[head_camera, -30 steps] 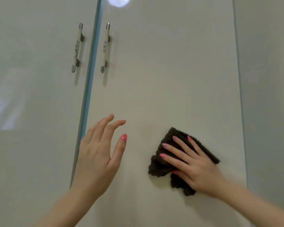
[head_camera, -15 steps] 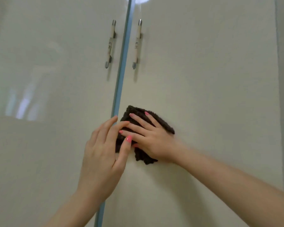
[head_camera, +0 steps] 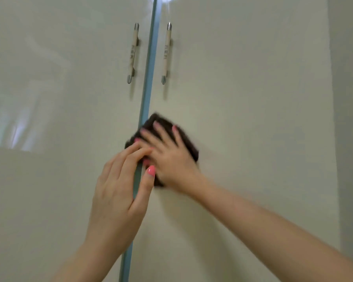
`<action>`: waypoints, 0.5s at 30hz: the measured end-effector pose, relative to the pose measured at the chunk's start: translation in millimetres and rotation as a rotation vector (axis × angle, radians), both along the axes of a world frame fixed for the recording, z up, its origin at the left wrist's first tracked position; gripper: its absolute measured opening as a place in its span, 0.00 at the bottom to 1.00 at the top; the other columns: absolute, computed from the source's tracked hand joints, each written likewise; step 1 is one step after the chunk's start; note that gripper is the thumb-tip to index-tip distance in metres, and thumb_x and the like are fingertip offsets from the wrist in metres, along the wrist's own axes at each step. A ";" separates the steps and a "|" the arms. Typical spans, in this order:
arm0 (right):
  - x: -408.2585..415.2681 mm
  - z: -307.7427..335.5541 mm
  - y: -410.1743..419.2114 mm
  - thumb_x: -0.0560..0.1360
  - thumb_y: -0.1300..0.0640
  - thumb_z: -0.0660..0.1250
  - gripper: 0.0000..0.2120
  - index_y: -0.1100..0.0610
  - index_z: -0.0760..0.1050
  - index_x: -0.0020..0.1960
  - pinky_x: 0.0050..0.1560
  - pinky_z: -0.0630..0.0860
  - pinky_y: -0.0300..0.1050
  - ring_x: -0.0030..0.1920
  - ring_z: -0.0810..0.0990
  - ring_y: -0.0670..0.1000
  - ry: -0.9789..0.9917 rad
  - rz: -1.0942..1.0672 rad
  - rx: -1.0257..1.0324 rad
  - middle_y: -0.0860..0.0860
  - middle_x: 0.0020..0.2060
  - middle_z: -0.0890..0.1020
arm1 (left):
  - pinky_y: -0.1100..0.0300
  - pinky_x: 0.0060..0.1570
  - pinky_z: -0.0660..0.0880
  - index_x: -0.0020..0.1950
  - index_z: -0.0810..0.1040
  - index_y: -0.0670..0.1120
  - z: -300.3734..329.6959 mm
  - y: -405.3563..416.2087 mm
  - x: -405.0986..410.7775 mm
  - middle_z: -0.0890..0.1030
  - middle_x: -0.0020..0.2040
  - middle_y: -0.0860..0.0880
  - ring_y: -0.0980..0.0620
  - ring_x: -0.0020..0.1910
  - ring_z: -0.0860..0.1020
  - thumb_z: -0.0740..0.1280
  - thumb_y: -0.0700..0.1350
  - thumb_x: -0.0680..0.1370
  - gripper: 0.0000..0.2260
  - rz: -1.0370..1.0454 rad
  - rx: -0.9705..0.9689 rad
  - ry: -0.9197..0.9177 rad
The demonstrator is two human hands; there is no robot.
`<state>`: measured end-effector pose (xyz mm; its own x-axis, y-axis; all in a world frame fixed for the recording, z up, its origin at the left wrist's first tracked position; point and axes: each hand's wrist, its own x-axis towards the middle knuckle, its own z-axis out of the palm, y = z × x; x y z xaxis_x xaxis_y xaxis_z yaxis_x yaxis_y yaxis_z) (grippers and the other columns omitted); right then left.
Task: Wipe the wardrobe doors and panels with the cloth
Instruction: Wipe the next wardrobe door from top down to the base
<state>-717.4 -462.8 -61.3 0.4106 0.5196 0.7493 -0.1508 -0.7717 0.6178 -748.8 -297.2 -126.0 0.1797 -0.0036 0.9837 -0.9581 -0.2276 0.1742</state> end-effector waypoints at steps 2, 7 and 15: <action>-12.3 -69.6 -10.2 0.80 0.52 0.52 0.23 0.51 0.65 0.74 0.75 0.51 0.62 0.77 0.54 0.57 0.141 -0.014 -0.144 0.50 0.75 0.65 | 0.72 0.64 0.56 0.63 0.68 0.60 -11.1 -4.4 -1.5 0.68 0.65 0.60 0.62 0.64 0.65 0.53 0.55 0.77 0.15 -0.021 -0.002 0.022; -67.6 -96.5 -72.5 0.82 0.57 0.53 0.22 0.49 0.62 0.75 0.76 0.40 0.59 0.77 0.55 0.55 0.533 -0.104 -0.773 0.49 0.75 0.65 | 0.62 0.64 0.59 0.64 0.69 0.59 -33.9 -13.0 -3.5 0.67 0.66 0.61 0.61 0.66 0.64 0.52 0.58 0.77 0.18 -0.019 0.066 0.085; -133.9 26.5 -152.3 0.82 0.50 0.51 0.21 0.51 0.60 0.75 0.73 0.57 0.62 0.75 0.60 0.57 -0.091 -0.083 -0.013 0.51 0.73 0.66 | 0.62 0.65 0.58 0.64 0.69 0.58 -29.5 -28.5 -15.7 0.68 0.66 0.60 0.61 0.66 0.63 0.51 0.57 0.77 0.18 -0.042 0.006 0.104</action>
